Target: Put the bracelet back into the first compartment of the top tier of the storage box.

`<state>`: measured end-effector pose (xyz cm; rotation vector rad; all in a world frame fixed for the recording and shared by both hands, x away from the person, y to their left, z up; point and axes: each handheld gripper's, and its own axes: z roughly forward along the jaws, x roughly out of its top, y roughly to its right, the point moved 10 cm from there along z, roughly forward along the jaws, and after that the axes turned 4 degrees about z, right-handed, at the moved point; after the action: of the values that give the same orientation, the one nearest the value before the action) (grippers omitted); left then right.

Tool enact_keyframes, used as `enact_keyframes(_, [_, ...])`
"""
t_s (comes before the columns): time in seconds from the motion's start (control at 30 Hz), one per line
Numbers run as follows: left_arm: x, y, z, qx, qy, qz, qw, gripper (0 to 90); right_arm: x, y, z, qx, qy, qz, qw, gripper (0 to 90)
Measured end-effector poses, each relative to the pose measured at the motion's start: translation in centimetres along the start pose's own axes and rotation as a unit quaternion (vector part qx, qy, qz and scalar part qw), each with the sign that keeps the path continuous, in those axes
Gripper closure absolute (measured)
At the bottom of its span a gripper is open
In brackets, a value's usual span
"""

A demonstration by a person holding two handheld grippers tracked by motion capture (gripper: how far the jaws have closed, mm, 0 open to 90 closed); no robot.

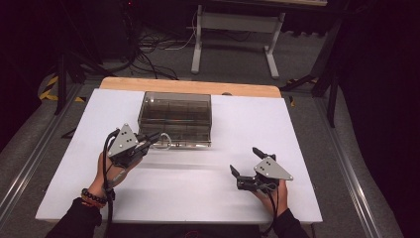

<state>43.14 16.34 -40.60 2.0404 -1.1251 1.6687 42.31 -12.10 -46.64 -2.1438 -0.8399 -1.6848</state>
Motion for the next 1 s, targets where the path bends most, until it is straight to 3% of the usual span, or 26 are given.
enact_keyframes(0.17, [0.4, -0.8, 0.0, 0.012, 0.006, -0.003, 0.9999, 85.8, 0.0, -0.1, 0.0, 0.001, -0.002, 0.003, 1.0000, 6.4])
enact_keyframes(0.4, [0.4, -2.4, 0.4, 0.025, 0.011, -0.026, 0.9993, 85.8, -0.5, -0.2, 0.4, -0.010, -0.021, -0.023, 0.9995, 7.3])
enact_keyframes(0.57, [0.7, -3.5, 0.4, 0.036, 0.018, -0.034, 0.9986, 85.8, -0.7, -0.6, 0.5, -0.005, -0.026, -0.024, 0.9994, 7.4])
enact_keyframes(0.67, [0.5, -3.8, 0.5, 0.037, 0.014, -0.036, 0.9985, 85.8, -0.8, -0.7, 0.5, -0.002, -0.028, -0.026, 0.9993, 7.5])
enact_keyframes(0.83, [-0.5, -4.3, 0.6, 0.032, 0.004, -0.058, 0.9978, 85.8, -0.8, -1.2, 0.5, 0.005, -0.031, -0.030, 0.9990, 7.7])
enact_keyframes(1.0, [-0.9, -4.2, 0.7, 0.027, -0.004, -0.059, 0.9979, 85.7, -1.0, -1.3, 0.6, 0.007, -0.037, -0.040, 0.9985, 7.9])
